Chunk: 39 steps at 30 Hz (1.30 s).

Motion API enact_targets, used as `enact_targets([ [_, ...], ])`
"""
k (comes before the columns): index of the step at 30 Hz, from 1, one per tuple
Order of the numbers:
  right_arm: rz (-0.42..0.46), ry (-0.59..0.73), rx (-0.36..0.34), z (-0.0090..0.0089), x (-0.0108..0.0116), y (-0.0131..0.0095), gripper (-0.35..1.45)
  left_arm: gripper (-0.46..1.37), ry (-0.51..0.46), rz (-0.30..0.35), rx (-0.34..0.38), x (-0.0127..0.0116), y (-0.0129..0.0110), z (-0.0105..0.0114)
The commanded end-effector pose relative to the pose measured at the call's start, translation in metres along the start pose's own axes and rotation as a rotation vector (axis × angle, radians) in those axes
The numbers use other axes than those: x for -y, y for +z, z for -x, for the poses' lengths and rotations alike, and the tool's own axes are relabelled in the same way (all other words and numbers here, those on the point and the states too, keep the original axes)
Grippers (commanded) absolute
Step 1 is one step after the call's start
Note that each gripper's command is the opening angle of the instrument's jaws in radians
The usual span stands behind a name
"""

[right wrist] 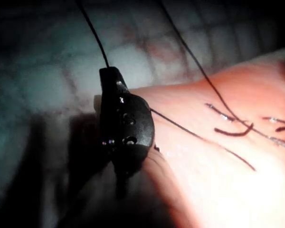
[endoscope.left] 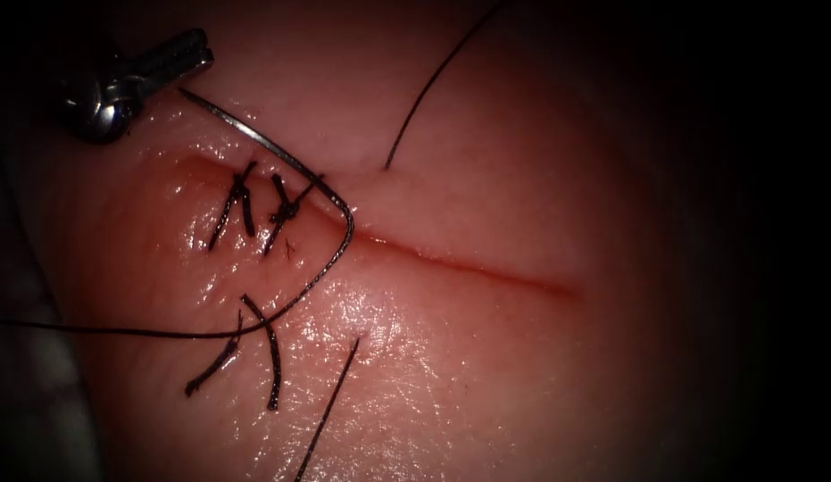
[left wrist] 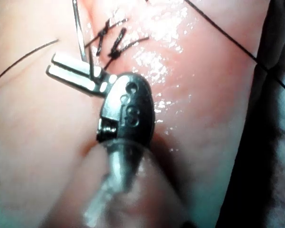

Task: Wound Closure
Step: Pull the string through the cut with the right gripper

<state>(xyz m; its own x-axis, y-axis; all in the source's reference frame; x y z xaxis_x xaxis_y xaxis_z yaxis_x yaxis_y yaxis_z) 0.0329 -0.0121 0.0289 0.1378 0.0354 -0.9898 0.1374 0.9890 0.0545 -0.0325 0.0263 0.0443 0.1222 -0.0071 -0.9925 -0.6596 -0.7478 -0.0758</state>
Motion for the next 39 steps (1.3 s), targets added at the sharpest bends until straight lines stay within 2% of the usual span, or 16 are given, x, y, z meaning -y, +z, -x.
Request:
enact_targets([
  [1, 0.045, 0.003, 0.000, -0.0003, -0.0004, -0.0005, 1.16, -0.39, 0.000, 0.002, 0.000, 0.0000, 0.0000, 0.0000],
  [2, 0.082, -0.015, -0.008, -0.0005, -0.0011, -0.0014, 1.28, -0.39, 0.000, 0.002, 0.000, 0.0000, 0.0000, 0.0000],
  [4, 0.104, -0.029, -0.018, -0.0006, -0.0017, -0.0024, 1.30, -0.39, 0.000, 0.002, 0.000, 0.0000, 0.0000, 0.0000],
  [9, 0.123, -0.054, -0.006, -0.0009, -0.0034, -0.0063, 1.27, -0.39, 0.000, 0.002, 0.000, 0.0000, 0.0000, 0.0000],
  [15, 0.145, -0.073, -0.003, -0.0008, -0.0049, -0.0098, 1.27, -0.39, 0.000, 0.002, 0.000, 0.0000, 0.0000, 0.0000],
  [18, 0.177, -0.091, -0.009, -0.0004, -0.0063, -0.0119, 1.26, -0.39, 0.000, 0.002, 0.000, 0.0000, 0.0000, 0.0000],
  [21, 0.207, -0.100, 0.004, 0.0003, -0.0077, -0.0130, 1.25, -0.39, 0.000, 0.002, 0.000, 0.0000, 0.0000, 0.0000],
  [26, 0.237, -0.110, 0.026, 0.0023, -0.0102, -0.0135, 1.25, -0.39, 0.000, 0.002, 0.000, 0.0000, 0.0000, 0.0000],
  [29, 0.256, -0.107, 0.042, 0.0043, -0.0120, -0.0135, 1.23, -0.39, 0.000, 0.002, 0.000, 0.0000, 0.0000, 0.0000],
  [33, 0.277, -0.101, 0.061, 0.0070, -0.0138, -0.0131, 1.24, -0.39, 0.000, 0.002, 0.000, 0.0000, 0.0000, 0.0000],
  [39, 0.294, -0.100, 0.047, 0.0096, -0.0158, -0.0117, 1.20, -0.39, 0.000, 0.002, 0.000, 0.0000, 0.0000, 0.0000],
])
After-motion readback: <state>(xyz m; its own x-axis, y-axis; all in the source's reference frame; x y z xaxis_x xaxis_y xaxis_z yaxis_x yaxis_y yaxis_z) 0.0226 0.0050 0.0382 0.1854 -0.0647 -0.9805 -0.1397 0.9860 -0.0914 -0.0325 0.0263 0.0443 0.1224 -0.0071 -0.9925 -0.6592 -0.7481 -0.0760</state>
